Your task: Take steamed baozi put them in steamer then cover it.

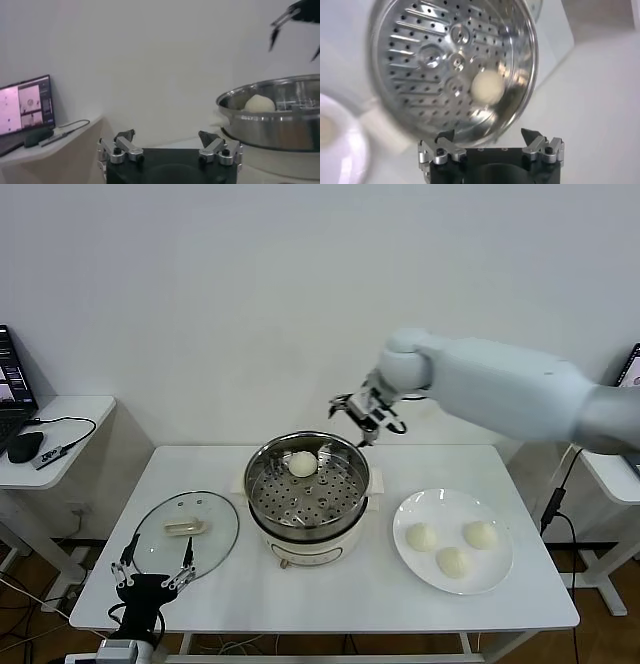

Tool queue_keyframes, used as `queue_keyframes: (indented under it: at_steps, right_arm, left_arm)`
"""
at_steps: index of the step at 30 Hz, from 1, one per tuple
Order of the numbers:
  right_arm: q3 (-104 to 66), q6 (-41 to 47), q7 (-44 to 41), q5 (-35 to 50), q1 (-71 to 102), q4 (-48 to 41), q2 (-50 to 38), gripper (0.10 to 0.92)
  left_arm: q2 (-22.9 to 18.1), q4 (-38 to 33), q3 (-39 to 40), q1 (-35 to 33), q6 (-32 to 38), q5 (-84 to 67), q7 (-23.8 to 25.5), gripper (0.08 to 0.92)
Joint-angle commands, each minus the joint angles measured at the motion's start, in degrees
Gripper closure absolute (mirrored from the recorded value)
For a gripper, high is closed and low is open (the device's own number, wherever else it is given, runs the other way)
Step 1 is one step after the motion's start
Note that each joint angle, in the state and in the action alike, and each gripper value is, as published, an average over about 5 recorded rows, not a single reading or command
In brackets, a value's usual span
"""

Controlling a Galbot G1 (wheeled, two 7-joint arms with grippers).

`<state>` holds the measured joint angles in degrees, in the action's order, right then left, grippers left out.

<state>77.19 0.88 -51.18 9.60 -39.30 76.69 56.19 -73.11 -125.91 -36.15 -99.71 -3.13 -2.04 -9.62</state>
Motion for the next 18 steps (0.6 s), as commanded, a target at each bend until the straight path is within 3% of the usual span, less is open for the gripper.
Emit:
queue_keyframes:
  at_steps: [1,9,18]
  right_arm:
    - [2.53,18.35,-0.57,7.25,-4.53,20.84,-24.64,0.203]
    - [-1.25,21.07,0.53,2.54,6.52,25.67,-34.35,0.203]
    - [-5.53,21.64,1.77,-1.31,20.43,20.90,-31.16,0.203]
  left_arm:
    - [0.99,-0.34,0.40,0.19,-1.97,0.15,-0.02,0.177]
    - [1.80,1.16,1.05,0.60,-2.14,0.40,-0.02,0.177]
    - [1.39,2.01,0.73,0.85,-2.25,0.69,0.00,0.177]
